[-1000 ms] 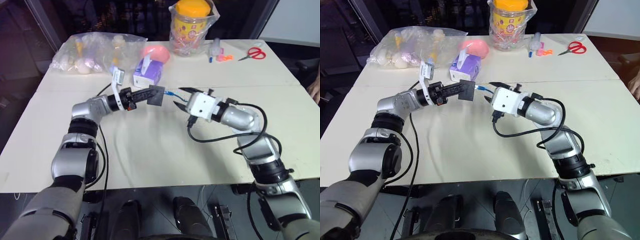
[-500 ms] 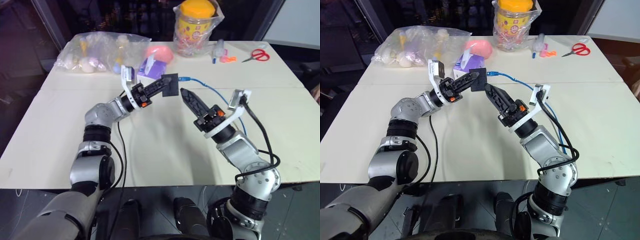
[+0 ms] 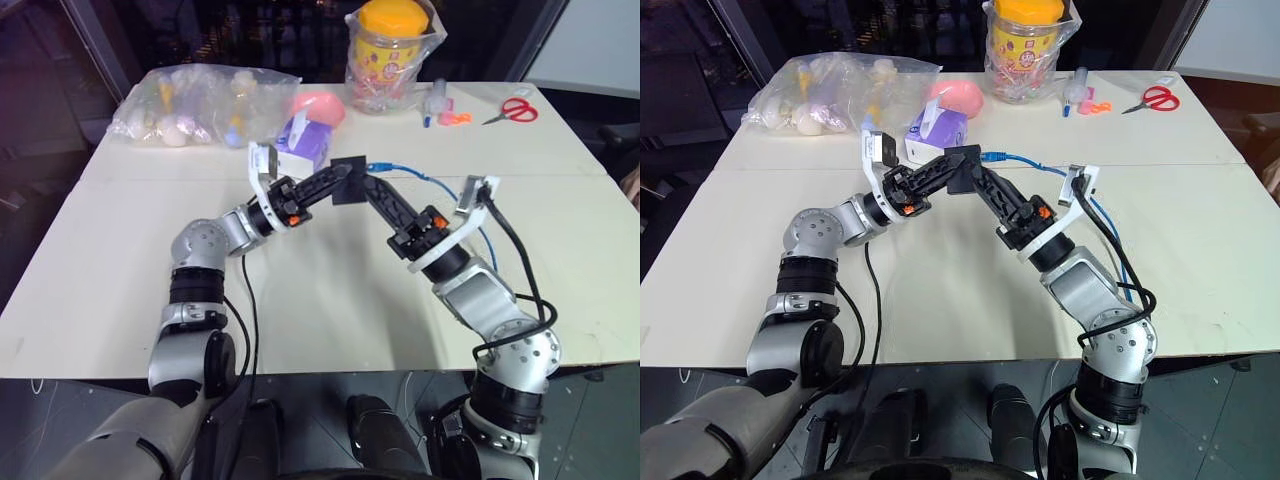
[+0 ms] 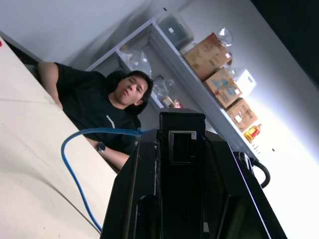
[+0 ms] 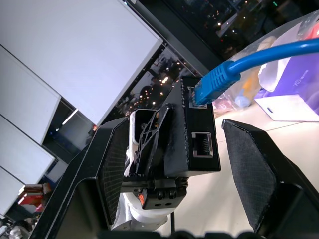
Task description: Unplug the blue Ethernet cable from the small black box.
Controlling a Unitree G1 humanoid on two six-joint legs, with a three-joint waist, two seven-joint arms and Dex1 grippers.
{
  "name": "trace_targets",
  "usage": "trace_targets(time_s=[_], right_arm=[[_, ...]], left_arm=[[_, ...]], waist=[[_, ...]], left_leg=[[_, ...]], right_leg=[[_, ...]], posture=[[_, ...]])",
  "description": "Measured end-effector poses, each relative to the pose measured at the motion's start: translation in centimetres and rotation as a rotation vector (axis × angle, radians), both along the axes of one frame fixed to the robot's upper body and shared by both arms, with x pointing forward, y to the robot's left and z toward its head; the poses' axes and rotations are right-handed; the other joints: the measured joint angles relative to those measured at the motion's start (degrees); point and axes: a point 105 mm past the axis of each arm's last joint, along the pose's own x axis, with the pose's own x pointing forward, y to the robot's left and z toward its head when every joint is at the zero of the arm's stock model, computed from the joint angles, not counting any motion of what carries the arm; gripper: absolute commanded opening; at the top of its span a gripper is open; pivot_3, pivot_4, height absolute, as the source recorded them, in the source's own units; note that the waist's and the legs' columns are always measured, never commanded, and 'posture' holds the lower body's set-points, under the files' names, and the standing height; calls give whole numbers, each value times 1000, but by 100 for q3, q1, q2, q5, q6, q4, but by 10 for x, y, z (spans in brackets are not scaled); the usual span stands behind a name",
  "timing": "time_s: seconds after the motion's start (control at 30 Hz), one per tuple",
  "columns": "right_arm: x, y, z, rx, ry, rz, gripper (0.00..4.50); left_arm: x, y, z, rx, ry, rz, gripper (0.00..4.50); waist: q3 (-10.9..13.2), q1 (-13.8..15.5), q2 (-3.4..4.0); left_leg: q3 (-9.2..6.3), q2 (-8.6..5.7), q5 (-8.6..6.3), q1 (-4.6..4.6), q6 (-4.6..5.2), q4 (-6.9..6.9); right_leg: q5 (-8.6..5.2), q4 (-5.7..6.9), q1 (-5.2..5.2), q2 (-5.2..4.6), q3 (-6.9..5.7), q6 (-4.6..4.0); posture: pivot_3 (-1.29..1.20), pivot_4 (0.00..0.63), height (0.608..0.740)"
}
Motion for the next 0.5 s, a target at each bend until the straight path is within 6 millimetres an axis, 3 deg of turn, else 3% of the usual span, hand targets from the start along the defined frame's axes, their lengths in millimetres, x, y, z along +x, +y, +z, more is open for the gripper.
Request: trace_targets(time_s=[0.33, 0.5], right_arm=[[4, -6, 4, 42, -14, -22, 3077], [5, -3, 2, 41, -6, -15, 889]], left_arm=[[-4, 0, -4, 5, 8, -17, 496], [-5, 1, -2, 0, 2, -21, 496]], waist=[[0, 1, 0], [0, 1, 0]], left_leg=[[0, 0, 0, -5, 0, -1], [0, 0, 0, -7, 0, -1]], right_leg=[[0, -11, -1, 0, 0, -1], [0, -18, -1, 0, 0, -1]], posture=[[0, 150, 740], [0, 150, 740]])
